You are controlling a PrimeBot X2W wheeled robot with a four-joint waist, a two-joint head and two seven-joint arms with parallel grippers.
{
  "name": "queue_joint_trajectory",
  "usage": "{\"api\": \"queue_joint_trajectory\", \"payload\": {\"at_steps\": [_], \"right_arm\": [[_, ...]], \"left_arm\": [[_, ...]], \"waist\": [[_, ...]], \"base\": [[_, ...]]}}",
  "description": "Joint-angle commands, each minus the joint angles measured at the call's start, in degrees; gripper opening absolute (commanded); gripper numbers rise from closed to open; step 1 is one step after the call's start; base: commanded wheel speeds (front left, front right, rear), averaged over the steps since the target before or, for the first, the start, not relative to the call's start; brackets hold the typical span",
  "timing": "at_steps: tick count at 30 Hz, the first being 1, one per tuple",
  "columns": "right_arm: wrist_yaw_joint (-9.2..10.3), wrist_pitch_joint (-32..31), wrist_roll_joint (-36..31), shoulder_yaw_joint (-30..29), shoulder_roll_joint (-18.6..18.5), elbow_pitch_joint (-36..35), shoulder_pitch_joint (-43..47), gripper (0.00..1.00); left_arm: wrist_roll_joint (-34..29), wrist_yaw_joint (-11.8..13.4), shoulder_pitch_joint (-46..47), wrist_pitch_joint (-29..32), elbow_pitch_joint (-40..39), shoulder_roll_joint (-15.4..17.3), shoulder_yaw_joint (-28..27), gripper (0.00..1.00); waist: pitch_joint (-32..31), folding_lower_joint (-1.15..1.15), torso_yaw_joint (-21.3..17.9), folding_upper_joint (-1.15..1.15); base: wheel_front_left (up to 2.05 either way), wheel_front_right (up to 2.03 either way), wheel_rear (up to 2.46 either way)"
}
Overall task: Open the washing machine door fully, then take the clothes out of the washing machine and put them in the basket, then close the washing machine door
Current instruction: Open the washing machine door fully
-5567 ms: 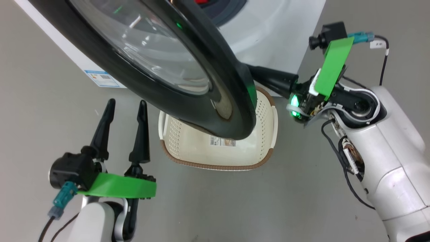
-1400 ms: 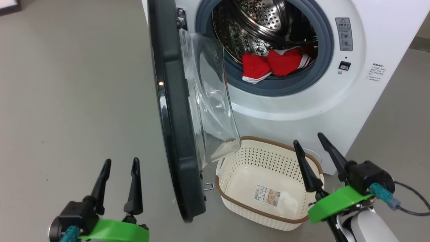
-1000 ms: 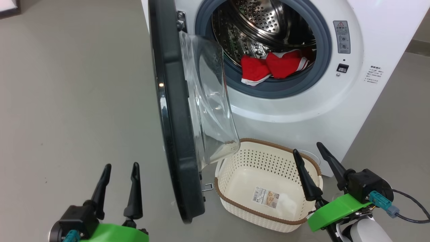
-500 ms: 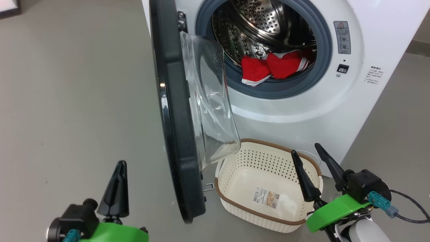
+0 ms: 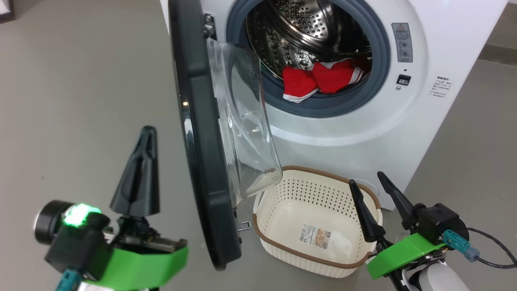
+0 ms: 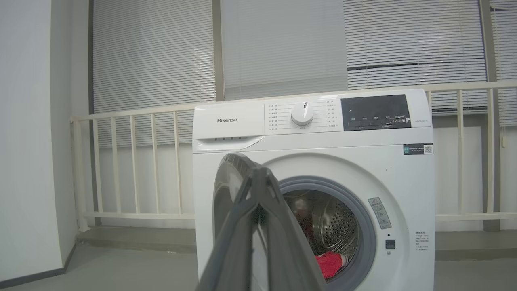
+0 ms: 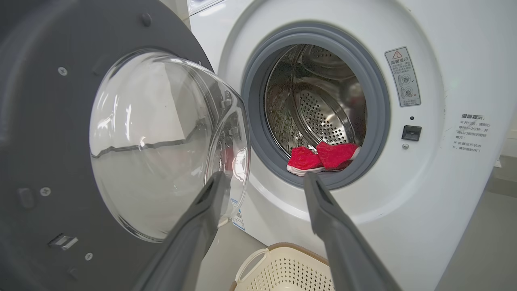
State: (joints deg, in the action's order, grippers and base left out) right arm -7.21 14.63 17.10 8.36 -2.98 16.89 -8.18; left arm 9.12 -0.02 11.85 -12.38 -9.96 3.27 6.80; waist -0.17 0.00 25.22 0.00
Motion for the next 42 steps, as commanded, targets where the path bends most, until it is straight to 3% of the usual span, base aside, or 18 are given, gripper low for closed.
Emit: {"api": "queue_joint_trajectory", "payload": {"at_steps": [1,11,23,42], "right_arm": [[-0.28,0.4,0.0,1.3,0.1,-1.8,-1.2,1.00],[-0.28,0.4,-0.9,0.6,0.1,-2.2,-1.8,1.00],[-0.28,0.4,-1.8,0.1,0.1,-2.4,-2.8,1.00],[-0.28,0.4,-1.9,0.6,0.1,-1.2,-2.7,1.00]], "left_arm": [[-1.0,-0.3,2.5,0.9,-3.5,1.1,-0.7,0.00],[-1.1,-2.3,1.7,7.4,-10.8,0.5,8.1,0.00],[3.7,-3.1,-0.2,12.0,-1.7,0.1,13.4,0.00],[4.7,0.3,-2.3,12.6,9.1,2.6,10.0,0.00]], "waist": [[-0.1,0.00,-0.5,0.00],[1.3,0.00,-2.4,0.00],[3.5,0.00,-3.2,0.00],[3.7,0.00,-1.7,0.00]], "base": [[0.00,0.00,0.00],[0.00,0.00,0.00],[0.00,0.00,0.00],[0.00,0.00,0.00]]}}
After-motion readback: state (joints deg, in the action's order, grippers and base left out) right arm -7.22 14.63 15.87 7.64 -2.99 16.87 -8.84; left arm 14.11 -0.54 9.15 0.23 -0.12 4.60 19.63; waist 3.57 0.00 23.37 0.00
